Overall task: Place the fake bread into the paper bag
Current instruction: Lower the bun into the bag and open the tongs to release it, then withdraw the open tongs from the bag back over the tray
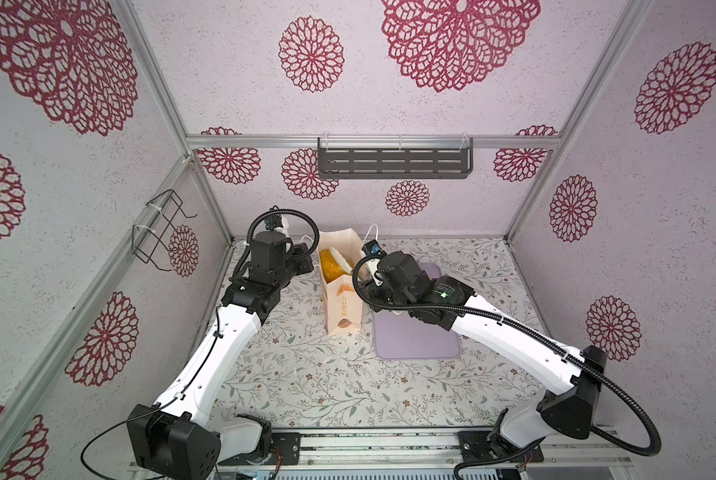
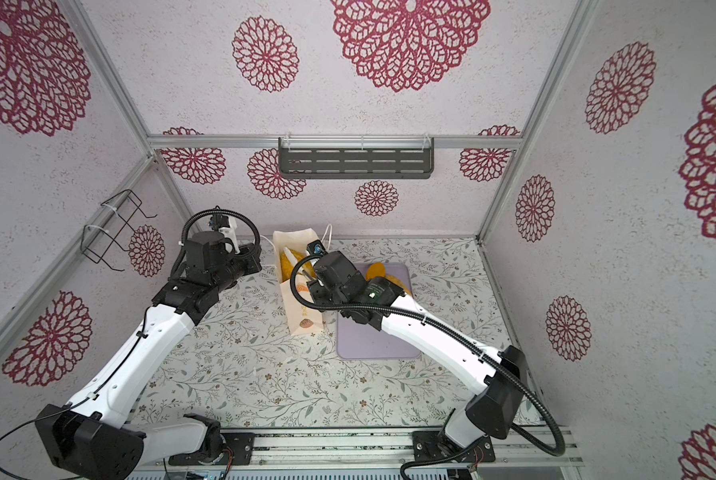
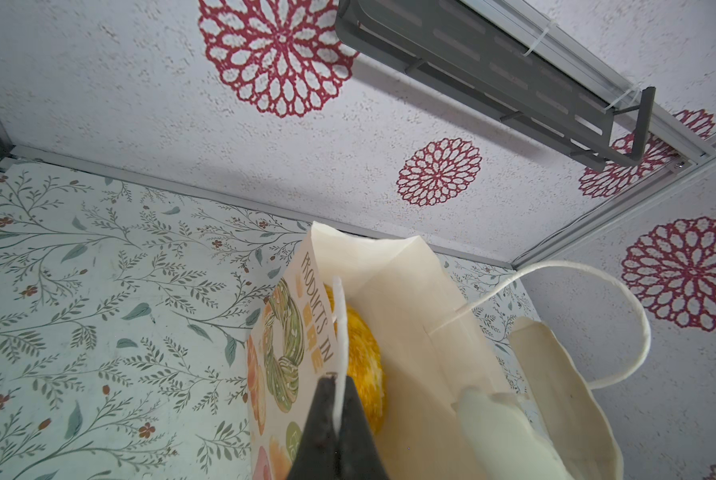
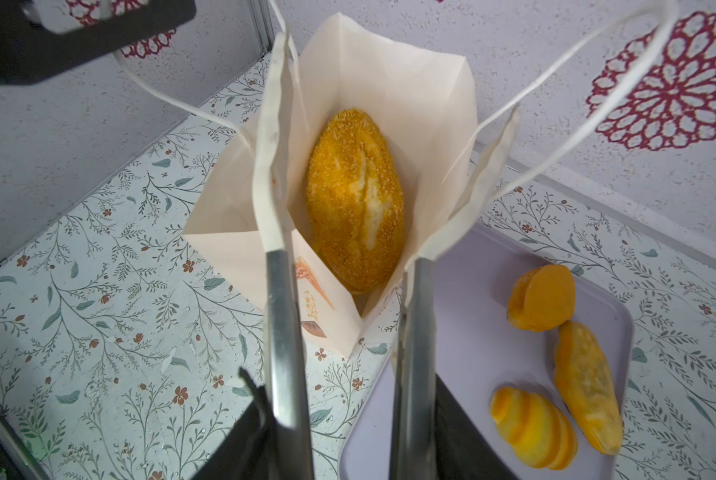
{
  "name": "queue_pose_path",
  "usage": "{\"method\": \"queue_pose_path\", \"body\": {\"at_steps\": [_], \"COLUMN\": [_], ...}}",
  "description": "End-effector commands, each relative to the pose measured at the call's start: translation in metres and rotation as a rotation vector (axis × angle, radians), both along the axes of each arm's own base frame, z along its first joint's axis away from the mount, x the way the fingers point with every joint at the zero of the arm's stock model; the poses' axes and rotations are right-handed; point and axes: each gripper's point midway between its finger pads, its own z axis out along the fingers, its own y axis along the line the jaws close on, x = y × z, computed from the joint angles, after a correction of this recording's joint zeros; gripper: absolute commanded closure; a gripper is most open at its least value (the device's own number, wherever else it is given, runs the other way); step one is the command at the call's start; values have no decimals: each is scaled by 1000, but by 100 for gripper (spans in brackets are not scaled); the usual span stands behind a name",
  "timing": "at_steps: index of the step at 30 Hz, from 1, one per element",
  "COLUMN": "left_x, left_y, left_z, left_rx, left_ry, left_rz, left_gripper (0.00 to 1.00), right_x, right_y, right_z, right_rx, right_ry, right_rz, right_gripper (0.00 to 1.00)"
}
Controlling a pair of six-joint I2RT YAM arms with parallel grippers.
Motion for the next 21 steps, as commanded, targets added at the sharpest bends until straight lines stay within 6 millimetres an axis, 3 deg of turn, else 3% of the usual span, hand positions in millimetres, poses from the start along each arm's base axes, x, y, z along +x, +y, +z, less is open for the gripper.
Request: {"method": "queue_pose_path", "body": {"at_steps": [1,9,21], "left_x": [-2,-2,-2], "left_y": [-1,-1,1], "left_z": [15,14,16], "left_rx": [5,7,9], "left_ry": [-38,-38,-47], "left_rz": [-8,-6,3], "left_gripper": [100,100,100], "right_x": [-1,-8,-21], "right_y": [-10,-22,-50], "right_z": [57,80,96], "right_rx": [146,199,240], "right_ry": [-91,-126,-161], "right_rz": [-22,-35,-73], "right_gripper": [49,49,48]}}
